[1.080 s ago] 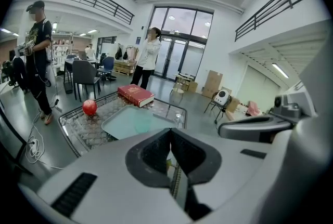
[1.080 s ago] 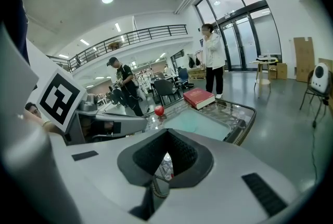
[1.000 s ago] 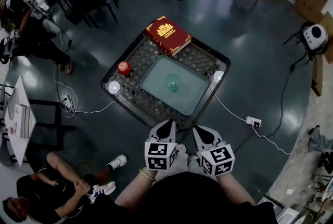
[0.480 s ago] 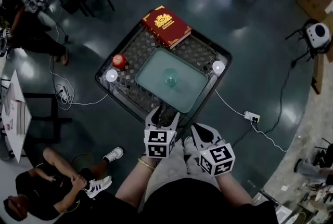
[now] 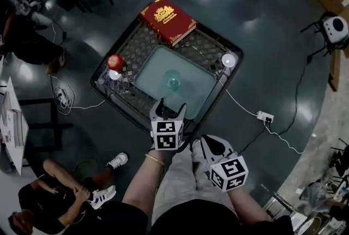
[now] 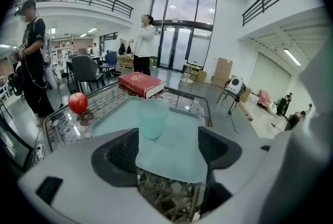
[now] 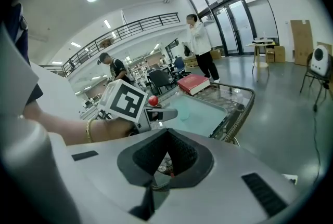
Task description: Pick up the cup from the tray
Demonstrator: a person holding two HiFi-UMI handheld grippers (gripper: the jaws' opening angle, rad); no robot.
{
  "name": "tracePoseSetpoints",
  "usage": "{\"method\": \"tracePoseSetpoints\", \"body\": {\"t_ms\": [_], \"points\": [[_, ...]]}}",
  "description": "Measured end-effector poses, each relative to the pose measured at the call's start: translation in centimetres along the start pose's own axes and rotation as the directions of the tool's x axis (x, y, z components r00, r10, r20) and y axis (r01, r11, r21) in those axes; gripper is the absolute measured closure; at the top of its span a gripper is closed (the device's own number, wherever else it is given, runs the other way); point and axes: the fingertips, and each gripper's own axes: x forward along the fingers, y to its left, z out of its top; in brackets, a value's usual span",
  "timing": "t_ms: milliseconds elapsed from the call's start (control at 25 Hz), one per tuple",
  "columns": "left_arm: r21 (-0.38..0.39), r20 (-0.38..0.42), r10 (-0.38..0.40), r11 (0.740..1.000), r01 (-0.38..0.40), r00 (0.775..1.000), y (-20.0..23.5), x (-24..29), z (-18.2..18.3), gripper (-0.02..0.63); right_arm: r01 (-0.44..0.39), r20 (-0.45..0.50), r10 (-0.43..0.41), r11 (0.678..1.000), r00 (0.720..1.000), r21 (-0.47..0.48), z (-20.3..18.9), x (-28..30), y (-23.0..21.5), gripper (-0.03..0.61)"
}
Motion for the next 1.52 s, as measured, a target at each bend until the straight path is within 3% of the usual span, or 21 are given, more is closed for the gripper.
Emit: {"method": "tracePoseSetpoints", "body": {"t_ms": [640, 1520], "points": [[0.039, 0.03, 0.072, 0.997, -0.073, 0.997, 3.1, 8.3, 0.1, 0.221, 0.008, -0.067, -0.002, 0.997, 0.998, 0.08, -3.1, 2.2, -2.6, 0.577], [0.062, 0.135, 0.151, 0.985, -0.161, 0.979, 4.9, 12.3, 1.3, 0.238, 0.012, -0.133, 0.005, 0.992, 0.991, 0.127, -6.4, 3.0, -3.7, 0.577]]}}
